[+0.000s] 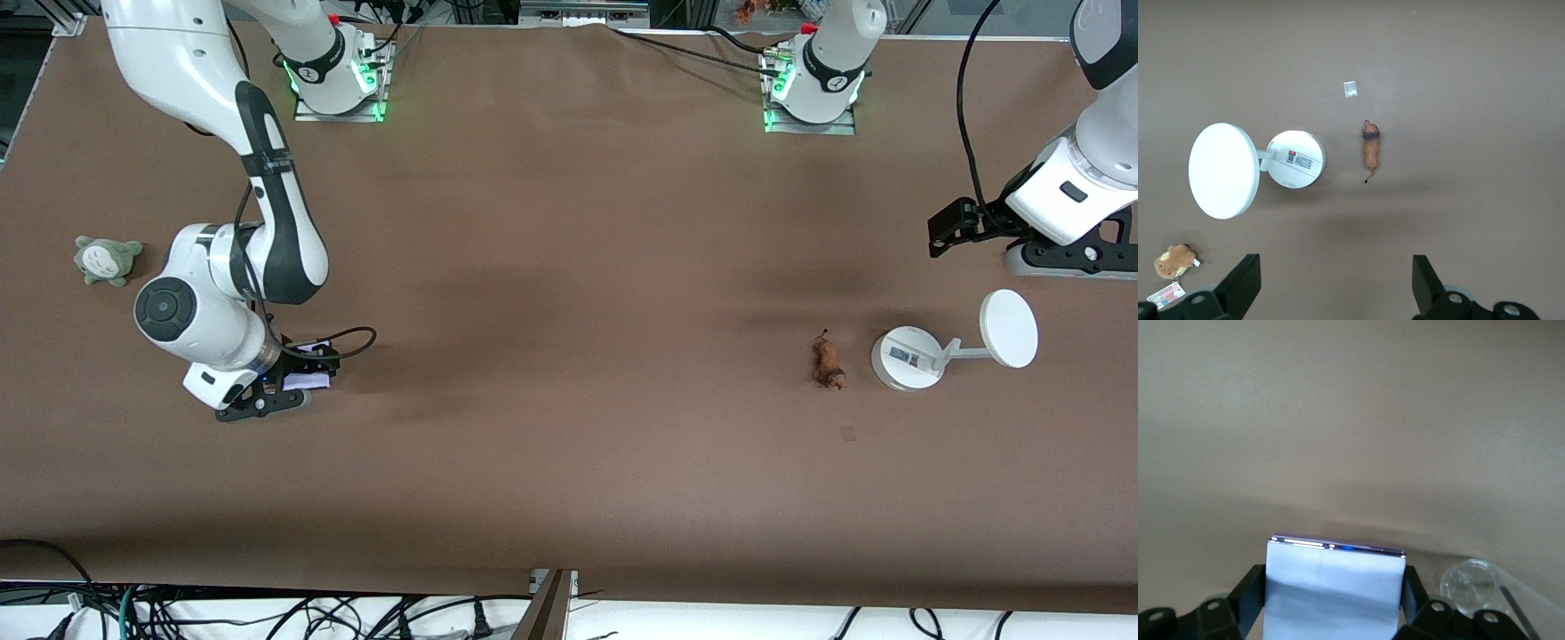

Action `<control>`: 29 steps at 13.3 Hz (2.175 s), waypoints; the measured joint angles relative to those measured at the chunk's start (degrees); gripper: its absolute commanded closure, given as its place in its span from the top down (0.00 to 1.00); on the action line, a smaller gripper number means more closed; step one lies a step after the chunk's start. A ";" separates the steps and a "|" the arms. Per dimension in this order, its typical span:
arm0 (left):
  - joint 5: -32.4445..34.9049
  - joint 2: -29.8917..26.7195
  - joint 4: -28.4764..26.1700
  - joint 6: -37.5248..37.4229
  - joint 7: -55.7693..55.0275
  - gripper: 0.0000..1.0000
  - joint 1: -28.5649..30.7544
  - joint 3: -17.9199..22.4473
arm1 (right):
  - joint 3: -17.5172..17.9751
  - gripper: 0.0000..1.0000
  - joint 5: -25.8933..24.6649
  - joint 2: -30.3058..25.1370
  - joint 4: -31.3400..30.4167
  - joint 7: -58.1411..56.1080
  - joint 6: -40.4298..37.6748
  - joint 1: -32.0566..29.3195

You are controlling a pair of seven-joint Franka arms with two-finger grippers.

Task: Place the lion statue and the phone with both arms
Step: 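Lower the phone beside the glass cup and open the right gripper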

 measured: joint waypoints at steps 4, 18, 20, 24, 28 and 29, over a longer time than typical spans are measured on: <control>0.00 0.00 0.00 -0.06 0.00 1.00 0.00 0.00 | 0.11 0.00 0.17 3.21 -0.04 -0.04 4.23 0.00; 0.00 0.00 0.01 -0.10 0.00 1.00 0.00 0.00 | 0.75 0.99 3.66 7.79 0.08 -0.09 9.76 -0.04; 0.00 0.00 0.01 -0.10 0.00 1.00 0.00 0.00 | 0.76 0.99 3.80 7.77 0.27 -0.10 9.77 -0.05; 0.00 0.00 0.01 -0.10 0.00 1.00 0.00 0.00 | 0.92 0.99 3.82 7.29 0.98 -0.15 9.59 0.00; 0.00 0.00 0.02 -0.10 0.00 1.00 0.00 0.00 | 0.93 0.99 4.22 2.02 3.19 -0.11 1.59 0.16; 0.00 0.00 0.02 -0.10 0.00 1.00 0.00 0.00 | 0.85 0.99 4.25 -0.46 3.84 0.17 -2.23 0.15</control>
